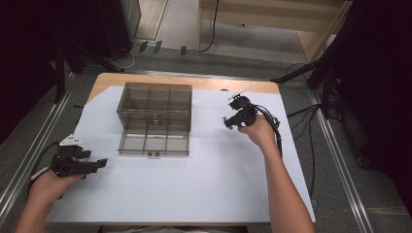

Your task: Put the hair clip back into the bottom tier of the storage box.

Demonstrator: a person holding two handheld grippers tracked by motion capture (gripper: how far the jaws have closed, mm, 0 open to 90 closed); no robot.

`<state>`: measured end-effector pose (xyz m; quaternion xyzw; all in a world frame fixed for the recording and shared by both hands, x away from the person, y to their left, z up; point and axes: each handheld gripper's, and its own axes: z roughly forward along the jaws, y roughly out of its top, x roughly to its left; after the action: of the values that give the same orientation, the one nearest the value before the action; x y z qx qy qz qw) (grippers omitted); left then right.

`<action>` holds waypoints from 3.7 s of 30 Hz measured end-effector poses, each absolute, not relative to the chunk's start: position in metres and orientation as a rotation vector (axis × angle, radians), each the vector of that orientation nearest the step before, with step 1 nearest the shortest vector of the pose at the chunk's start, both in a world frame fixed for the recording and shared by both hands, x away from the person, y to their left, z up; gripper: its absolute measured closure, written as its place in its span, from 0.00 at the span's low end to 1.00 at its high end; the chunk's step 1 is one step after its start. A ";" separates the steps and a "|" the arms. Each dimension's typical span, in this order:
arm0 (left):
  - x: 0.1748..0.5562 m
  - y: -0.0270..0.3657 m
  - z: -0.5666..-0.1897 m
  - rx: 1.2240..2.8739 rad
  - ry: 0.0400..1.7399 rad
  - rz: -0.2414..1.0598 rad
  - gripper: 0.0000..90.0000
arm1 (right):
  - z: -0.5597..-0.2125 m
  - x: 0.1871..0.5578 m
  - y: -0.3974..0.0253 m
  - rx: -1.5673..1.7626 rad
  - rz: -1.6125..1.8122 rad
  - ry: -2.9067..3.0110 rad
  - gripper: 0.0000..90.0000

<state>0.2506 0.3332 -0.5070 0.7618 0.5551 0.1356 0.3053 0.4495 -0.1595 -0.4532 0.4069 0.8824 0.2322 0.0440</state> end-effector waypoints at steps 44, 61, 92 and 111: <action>0.265 0.325 -0.507 2.026 1.393 0.382 0.31 | -0.440 0.404 -0.136 1.079 0.952 2.695 0.86; 0.268 0.325 -0.504 2.017 1.381 0.384 0.31 | -0.439 0.395 -0.115 1.038 0.961 2.738 0.86; 0.263 0.316 -0.507 2.036 1.374 0.368 0.30 | -0.432 0.395 -0.073 0.945 0.974 2.800 0.86; 0.262 0.314 -0.507 2.043 1.362 0.366 0.30 | -0.441 0.387 -0.041 0.874 0.880 2.848 0.86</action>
<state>0.2617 0.3136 -0.5075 0.7787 0.5190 0.1394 0.3237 0.3872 -0.0413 -0.4405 0.2813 0.9167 0.2833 0.0174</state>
